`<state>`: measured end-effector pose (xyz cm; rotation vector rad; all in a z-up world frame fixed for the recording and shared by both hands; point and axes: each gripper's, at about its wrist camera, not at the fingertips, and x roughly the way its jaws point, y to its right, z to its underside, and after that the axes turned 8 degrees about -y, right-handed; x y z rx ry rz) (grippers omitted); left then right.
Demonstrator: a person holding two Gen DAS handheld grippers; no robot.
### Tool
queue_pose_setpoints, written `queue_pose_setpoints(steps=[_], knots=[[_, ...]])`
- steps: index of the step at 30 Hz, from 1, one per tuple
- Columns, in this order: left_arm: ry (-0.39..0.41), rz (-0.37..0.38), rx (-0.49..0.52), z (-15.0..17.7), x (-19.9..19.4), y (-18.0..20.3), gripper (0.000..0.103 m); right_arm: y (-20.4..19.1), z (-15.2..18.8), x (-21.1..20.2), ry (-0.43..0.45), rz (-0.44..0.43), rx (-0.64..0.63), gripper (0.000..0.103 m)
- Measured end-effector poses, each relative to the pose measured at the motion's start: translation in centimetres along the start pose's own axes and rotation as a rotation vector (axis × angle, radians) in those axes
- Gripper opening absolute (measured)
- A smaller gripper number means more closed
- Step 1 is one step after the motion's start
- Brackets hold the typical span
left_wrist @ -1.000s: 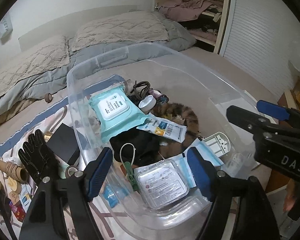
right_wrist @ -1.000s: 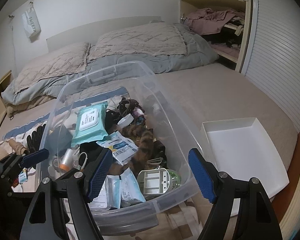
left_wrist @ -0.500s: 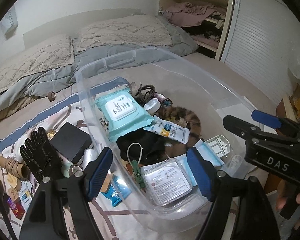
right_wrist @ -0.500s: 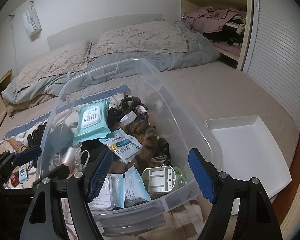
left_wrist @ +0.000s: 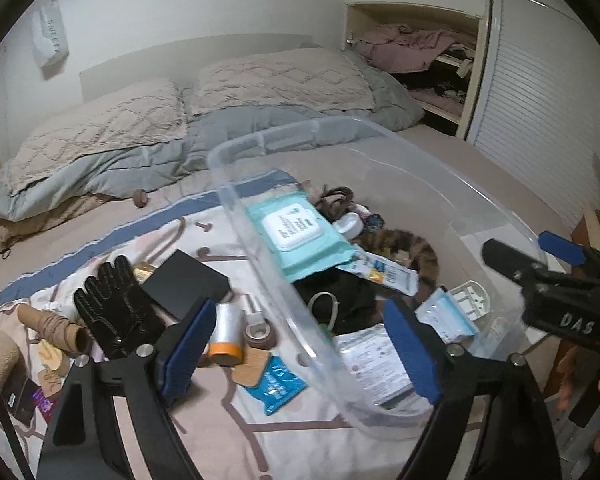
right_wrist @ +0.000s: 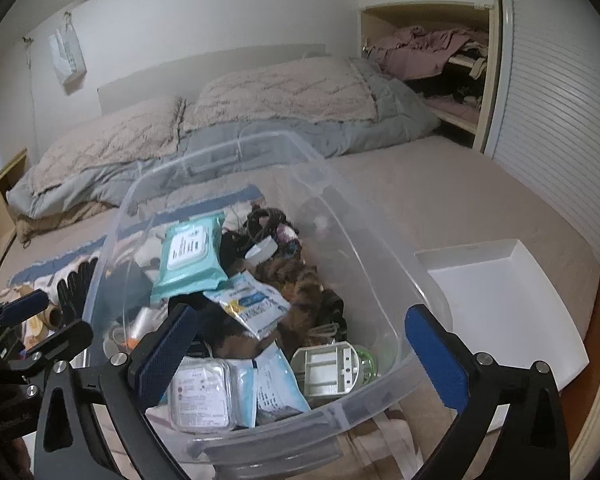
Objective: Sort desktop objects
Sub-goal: 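Withdraw both open tools from the box back over the bed items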
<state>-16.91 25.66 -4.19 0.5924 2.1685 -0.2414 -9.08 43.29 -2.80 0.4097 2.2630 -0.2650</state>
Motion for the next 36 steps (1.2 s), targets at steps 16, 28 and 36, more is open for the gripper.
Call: queue_pose_setpoints(steps=[16,28,36], knots=[[0.04,-0.077,-0.105,1.1,-2.6,-5.9,0.101,-3.4,0.5,-0.6,0.032,-0.049,-0.051,0.103],[0.08,-0.193,-0.179,3.3,-6.3,-11.8,0.101,-10.5,1.4,-1.4,0.044,-0.116,-0.191,0.103],[0.105,-0.25,-0.259,5.2,-8.7,-16.3,0.101,-14.3,1.9,-2.5,0.065,-0.18,-0.257,0.103]])
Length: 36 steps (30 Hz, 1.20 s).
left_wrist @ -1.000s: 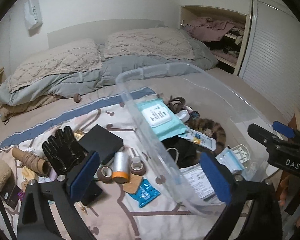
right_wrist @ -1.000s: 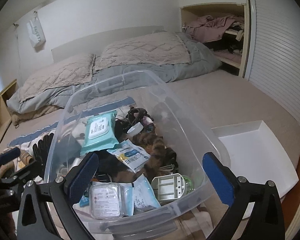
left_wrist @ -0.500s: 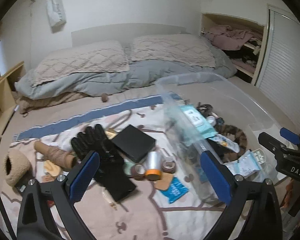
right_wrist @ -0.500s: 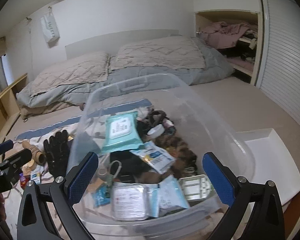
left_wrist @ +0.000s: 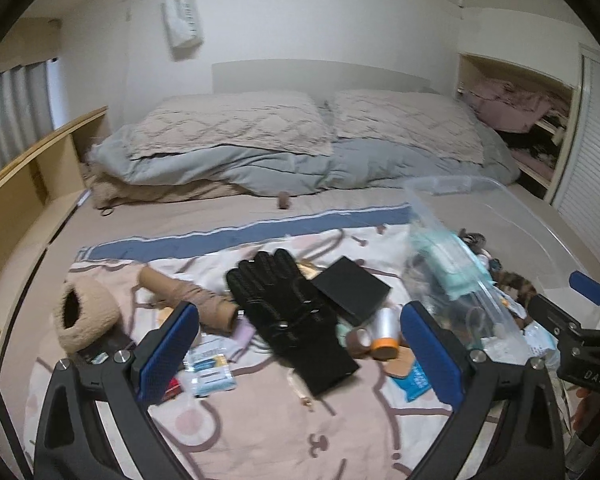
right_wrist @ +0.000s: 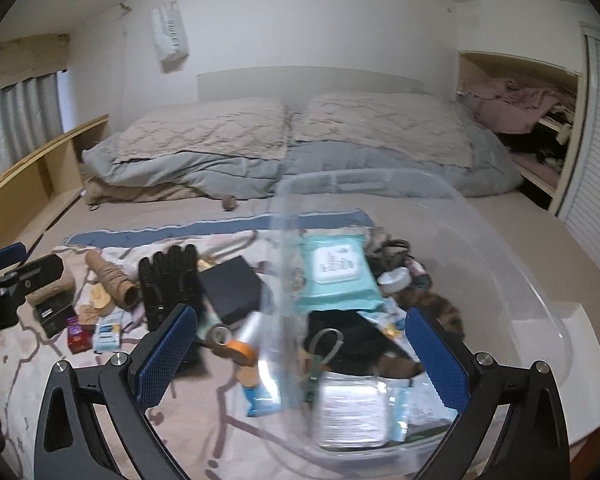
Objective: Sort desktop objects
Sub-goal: 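Withdraw both open tools from the box back over the bed items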
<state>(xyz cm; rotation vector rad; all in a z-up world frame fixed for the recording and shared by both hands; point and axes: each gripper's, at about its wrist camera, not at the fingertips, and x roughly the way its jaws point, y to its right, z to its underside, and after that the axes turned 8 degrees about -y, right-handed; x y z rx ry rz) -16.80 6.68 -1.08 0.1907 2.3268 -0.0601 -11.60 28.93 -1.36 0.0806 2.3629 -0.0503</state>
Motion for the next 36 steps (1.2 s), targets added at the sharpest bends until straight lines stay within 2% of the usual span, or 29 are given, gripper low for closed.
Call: queue_pose_setpoints(steps=[15,26,30,36], knots=[[0.061,-0.08,-0.063,1.7,-3.4,-6.9,0.101,-6.7,0.1,-1.7,0.078,-0.137,-0.132,0.103],[0.098,-0.138,-0.095,3.2,-4.9,-11.0,0.101,-9.7,0.2,-0.7,0.06,-0.225,-0.167,0.103],[0.09,-0.176,-0.096,3.6,-4.5,-12.3,0.101,-10.6,0.2,0.5,0.043,-0.221,-0.186,0.103],[0.071,-0.205,-0.13,4.3,-3.2,-14.3,0.101,-11.9,-0.4,2.1,0.027,-0.263,-0.177,0.103]])
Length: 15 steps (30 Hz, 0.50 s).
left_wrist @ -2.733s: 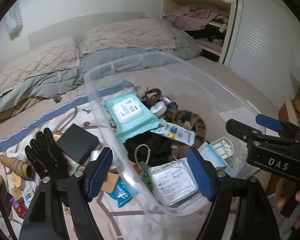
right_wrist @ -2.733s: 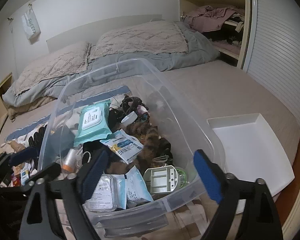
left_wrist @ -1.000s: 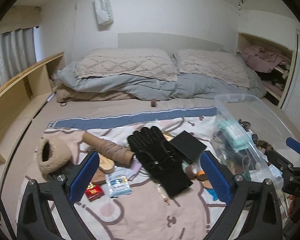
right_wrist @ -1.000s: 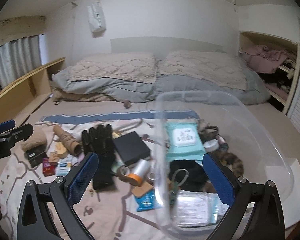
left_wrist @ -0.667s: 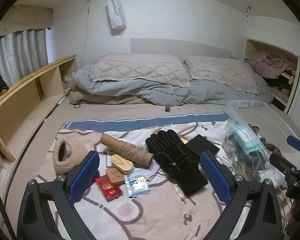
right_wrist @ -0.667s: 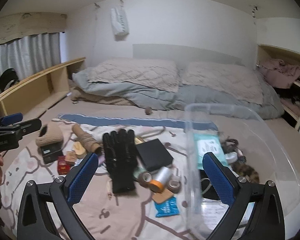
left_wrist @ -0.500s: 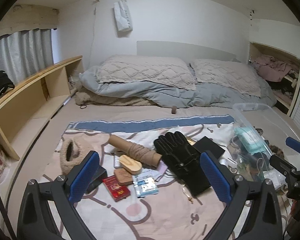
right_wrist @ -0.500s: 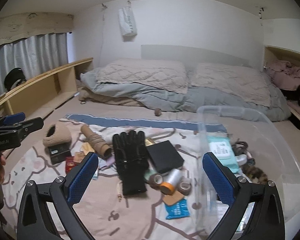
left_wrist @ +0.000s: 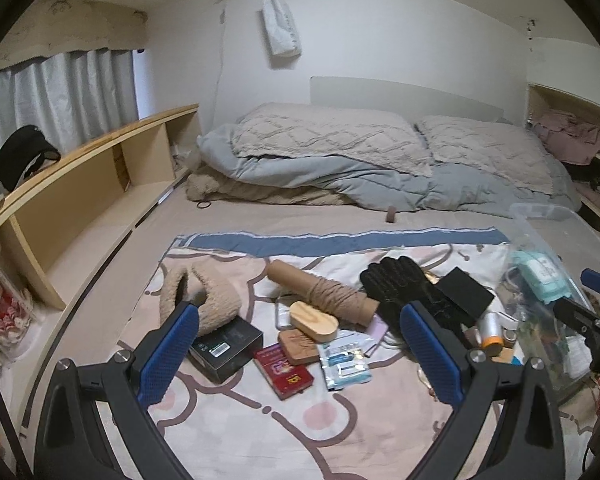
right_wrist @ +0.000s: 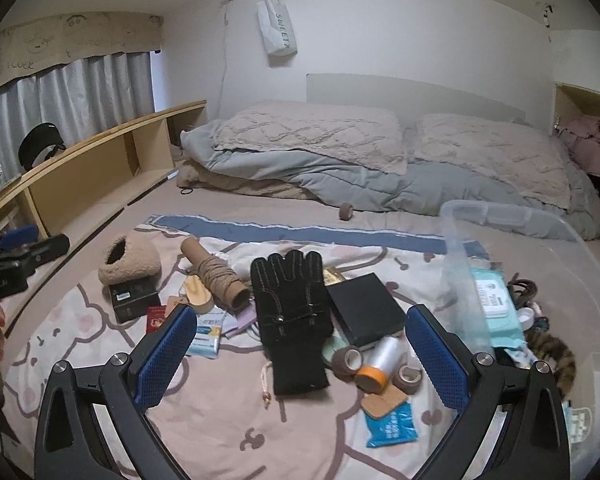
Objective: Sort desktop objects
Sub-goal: 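Withdraw both open tools from the box back over the bed items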
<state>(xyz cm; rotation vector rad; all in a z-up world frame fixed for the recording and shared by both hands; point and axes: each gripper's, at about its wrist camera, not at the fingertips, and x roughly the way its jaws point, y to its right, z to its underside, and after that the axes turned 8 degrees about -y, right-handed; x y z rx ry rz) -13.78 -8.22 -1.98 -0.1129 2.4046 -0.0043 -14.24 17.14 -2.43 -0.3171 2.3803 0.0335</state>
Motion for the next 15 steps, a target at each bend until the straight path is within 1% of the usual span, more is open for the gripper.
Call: queue_pose_setpoints(steps=[4,6,10,15], knots=[[-0.035,-0.018,-0.008,0.2,1.8,-0.4,0.101,-1.0,-0.3,1.7,-0.016,-0.024,-0.011,0.103],[-0.053,-0.03,-0.003,0.3,3.0,-0.5,0.101,-1.8,-0.4,3.1,-0.041,-0.034,-0.021,0.103],[-0.087,-0.047,0.013,0.7,5.4,-0.7,0.101,-3.3,-0.3,5.7,-0.11,-0.056,-0.033,0.103],[-0.164,-0.053,-0.015,1.3,8.9,-1.4,0.101,-5.8,0.3,9.7,-0.2,-0.048,-0.089,0.103]])
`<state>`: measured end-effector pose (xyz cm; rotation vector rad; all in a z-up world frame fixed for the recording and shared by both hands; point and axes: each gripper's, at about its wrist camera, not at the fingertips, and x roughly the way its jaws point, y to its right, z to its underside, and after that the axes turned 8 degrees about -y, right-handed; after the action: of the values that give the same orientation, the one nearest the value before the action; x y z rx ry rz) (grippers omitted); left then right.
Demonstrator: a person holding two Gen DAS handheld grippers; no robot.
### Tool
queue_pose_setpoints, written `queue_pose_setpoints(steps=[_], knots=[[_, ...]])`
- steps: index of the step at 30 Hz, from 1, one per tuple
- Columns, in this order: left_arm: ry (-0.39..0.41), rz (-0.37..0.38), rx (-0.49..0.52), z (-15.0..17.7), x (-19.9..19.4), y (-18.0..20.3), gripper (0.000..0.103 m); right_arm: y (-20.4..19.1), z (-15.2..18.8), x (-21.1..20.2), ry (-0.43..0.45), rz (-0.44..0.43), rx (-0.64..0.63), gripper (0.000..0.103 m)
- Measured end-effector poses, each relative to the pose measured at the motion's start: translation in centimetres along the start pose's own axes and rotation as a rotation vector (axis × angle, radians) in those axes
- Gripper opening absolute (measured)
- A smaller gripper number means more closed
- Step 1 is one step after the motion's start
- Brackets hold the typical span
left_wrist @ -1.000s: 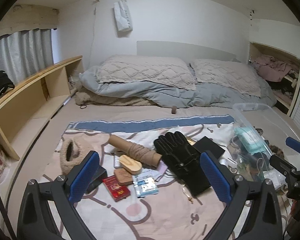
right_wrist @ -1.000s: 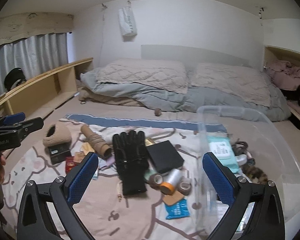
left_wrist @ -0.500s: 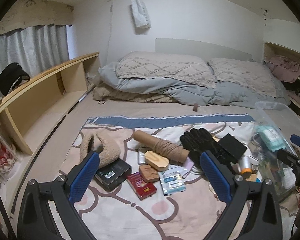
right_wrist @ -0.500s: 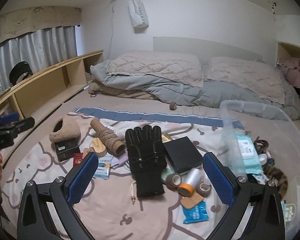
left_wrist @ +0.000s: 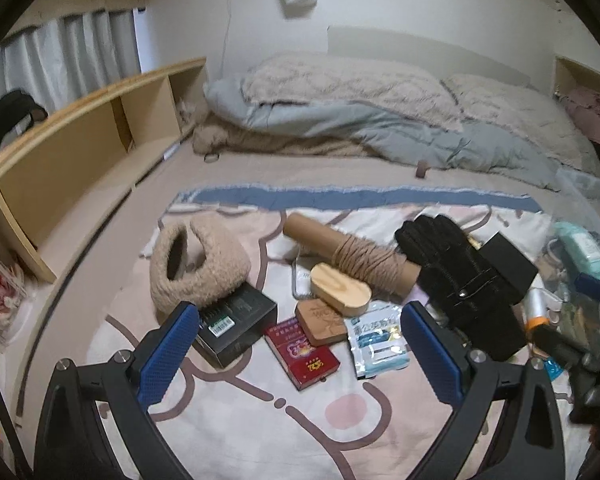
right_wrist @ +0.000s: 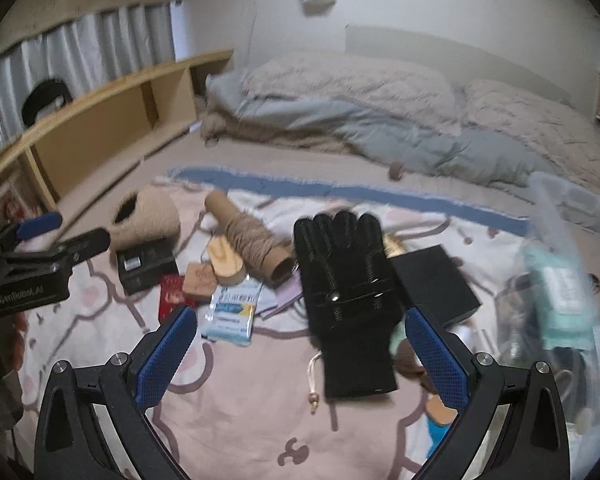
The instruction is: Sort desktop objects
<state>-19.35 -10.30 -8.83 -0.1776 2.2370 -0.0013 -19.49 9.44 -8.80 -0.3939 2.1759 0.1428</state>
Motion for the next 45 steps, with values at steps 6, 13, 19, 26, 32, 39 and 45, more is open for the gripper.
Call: queue_pose_setpoints(steps=[6,13,19,26,32,39,45], knots=[[-0.076,0.036,-0.09,-0.1,3.3,-1.7,0.101,-2.6,-2.0,4.1,-0.027,0.012,-0.026,0.103],[-0.108,-0.006,-0.162,0.0,6.3,-4.1,0.101,-4.4,-3.6,9.4,-0.079,0.019,-0.043,0.103],[-0.19,-0.005,-0.303,0.4,9.4,-6.9,0.101,-3.0,-4.5,14.1,-0.139,0.06,-0.008,0.103],[-0.249,-0.039,-0.349,0.9,12.1,-8.6,0.101,-2.3,-4.3,17.0,-0.138,0.152,-0.065,0.103],[-0.286,-0.096,-0.367,1.3,13.6,-9.4,0.101,-4.0,-3.1,19.2,-0.152,0.179,-0.165,0.103],[-0.353,-0.198,-0.33,1.8,15.1,-8.1,0.101,-4.0,-1.4,18.5,-0.132,0.154,-0.181,0.103],[-0.384,-0.248,-0.268,2.1,15.5,-6.4,0.101,-4.4,0.0,18.0,-0.135,0.152,-0.233,0.103]])
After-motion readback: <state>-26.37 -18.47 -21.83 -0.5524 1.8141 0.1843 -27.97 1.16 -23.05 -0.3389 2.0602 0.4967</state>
